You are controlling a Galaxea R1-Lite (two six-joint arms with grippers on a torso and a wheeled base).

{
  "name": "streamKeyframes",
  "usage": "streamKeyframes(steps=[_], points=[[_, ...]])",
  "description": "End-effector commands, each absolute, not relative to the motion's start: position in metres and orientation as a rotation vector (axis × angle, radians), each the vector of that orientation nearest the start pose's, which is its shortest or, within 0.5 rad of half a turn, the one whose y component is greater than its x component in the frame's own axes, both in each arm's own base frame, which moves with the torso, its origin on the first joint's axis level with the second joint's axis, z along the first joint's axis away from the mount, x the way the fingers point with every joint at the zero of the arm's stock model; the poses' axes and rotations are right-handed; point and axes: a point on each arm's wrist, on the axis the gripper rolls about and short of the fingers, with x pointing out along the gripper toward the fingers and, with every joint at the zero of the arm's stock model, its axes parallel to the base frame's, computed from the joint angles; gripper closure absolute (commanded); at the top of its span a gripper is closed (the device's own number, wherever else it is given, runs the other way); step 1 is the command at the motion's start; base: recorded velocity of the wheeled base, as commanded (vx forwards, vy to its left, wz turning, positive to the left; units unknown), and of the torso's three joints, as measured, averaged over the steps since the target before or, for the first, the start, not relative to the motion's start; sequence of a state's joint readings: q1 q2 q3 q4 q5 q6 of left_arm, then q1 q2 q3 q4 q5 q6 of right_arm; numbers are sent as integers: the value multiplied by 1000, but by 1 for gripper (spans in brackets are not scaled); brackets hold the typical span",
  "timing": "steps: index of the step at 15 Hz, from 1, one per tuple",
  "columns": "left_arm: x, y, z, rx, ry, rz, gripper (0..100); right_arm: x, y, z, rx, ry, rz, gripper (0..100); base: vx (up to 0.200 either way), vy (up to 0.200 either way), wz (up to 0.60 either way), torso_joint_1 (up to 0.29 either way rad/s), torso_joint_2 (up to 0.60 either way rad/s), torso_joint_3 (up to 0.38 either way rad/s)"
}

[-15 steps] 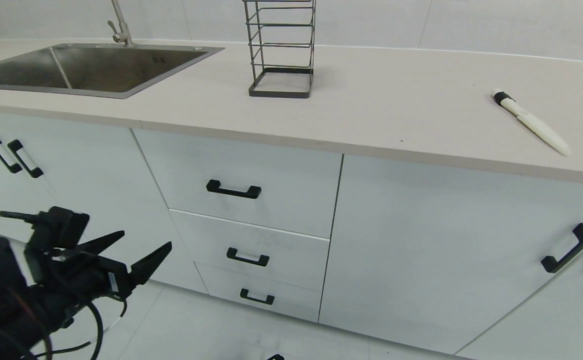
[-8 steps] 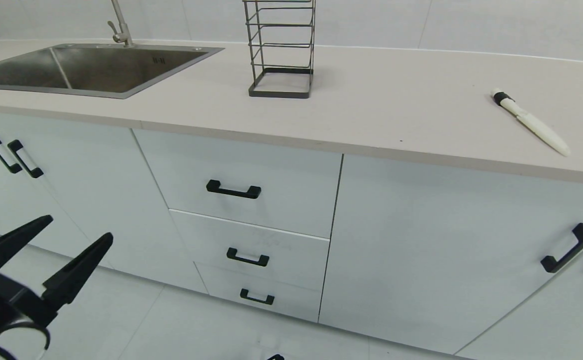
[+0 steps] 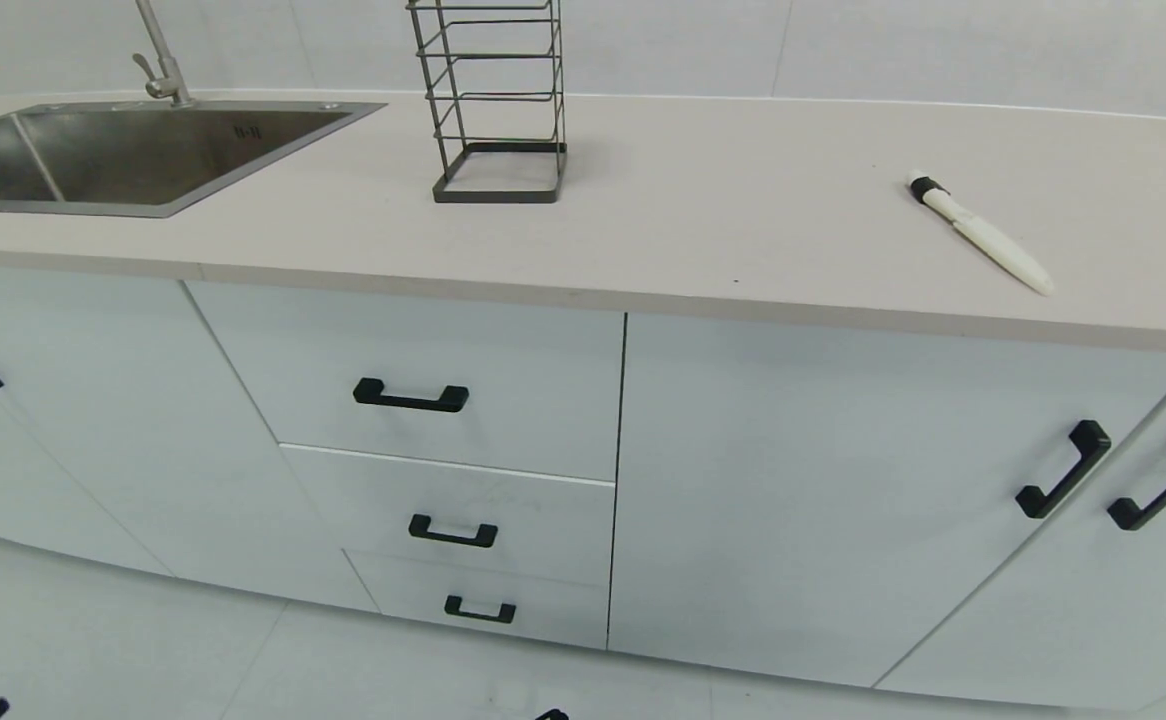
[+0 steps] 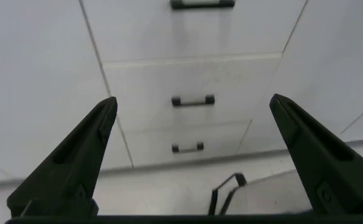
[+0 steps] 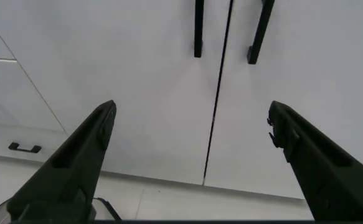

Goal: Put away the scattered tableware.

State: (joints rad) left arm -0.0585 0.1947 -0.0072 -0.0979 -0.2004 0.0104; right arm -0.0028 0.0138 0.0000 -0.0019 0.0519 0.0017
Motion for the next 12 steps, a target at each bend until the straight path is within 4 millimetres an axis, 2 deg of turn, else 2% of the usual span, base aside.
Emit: streamKeyframes(steps=[1,2,3,5,8,12], points=[[-19,-4,82,4,-8,-126,0,-22,1,76,2,14,49,0,0,0,0,0,0,0],[-20,-3,82,11,-10,-97,0,-22,1,76,2,14,49,0,0,0,0,0,0,0],[-21,0,75,26,31,12,0,-22,1,76,3,14,49,0,0,0,0,0,0,0],[-23,0,76,17,0,-14,0,-22,1,76,3,14,49,0,0,0,0,0,0,0],[-23,0,76,9,1,-14,0,-22,1,76,2,14,49,0,0,0,-600,2,4,1],[-23,0,76,8,1,-15,0,-22,1,76,2,14,49,0,0,0,0,0,0,0]])
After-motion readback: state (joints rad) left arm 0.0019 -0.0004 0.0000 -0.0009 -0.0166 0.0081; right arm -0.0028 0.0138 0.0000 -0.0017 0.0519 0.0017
